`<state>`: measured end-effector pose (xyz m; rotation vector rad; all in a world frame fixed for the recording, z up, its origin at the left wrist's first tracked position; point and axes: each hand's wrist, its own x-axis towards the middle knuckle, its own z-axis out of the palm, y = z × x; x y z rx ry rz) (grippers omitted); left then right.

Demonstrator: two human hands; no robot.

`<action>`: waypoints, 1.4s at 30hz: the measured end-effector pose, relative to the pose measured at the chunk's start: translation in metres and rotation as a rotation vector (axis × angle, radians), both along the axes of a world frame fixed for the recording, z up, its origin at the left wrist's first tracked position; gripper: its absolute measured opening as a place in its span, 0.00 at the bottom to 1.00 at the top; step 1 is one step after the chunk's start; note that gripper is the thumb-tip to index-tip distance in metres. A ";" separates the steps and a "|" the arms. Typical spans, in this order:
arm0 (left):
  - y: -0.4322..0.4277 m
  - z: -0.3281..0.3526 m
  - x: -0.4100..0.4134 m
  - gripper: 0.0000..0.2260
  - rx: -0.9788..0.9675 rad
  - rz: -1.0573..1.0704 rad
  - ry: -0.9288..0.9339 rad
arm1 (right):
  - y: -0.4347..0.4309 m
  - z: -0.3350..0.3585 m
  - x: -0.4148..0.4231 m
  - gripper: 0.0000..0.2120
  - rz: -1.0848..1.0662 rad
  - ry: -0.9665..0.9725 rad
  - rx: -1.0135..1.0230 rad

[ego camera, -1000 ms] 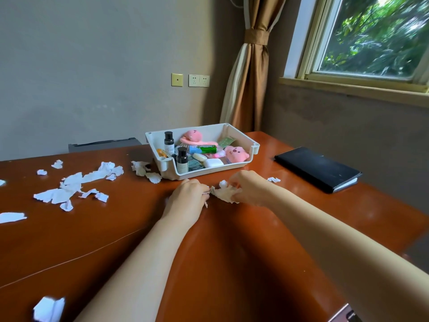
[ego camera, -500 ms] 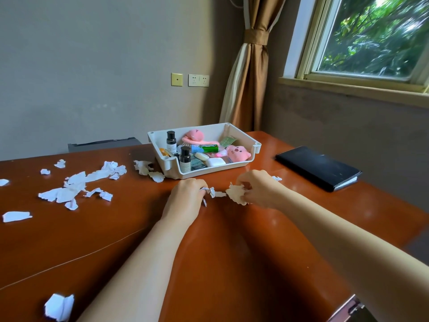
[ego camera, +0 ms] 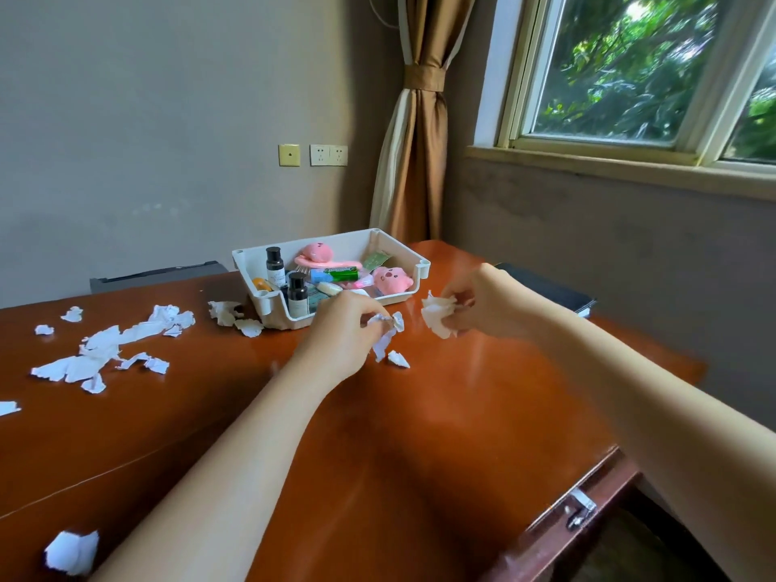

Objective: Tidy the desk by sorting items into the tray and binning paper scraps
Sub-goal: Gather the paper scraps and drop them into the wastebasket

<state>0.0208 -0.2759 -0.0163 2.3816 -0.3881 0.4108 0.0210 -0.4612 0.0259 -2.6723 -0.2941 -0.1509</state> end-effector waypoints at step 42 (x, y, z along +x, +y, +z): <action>-0.221 -0.216 -0.142 0.10 0.422 -0.479 0.619 | -0.182 -0.240 -0.173 0.06 -0.357 0.741 -0.102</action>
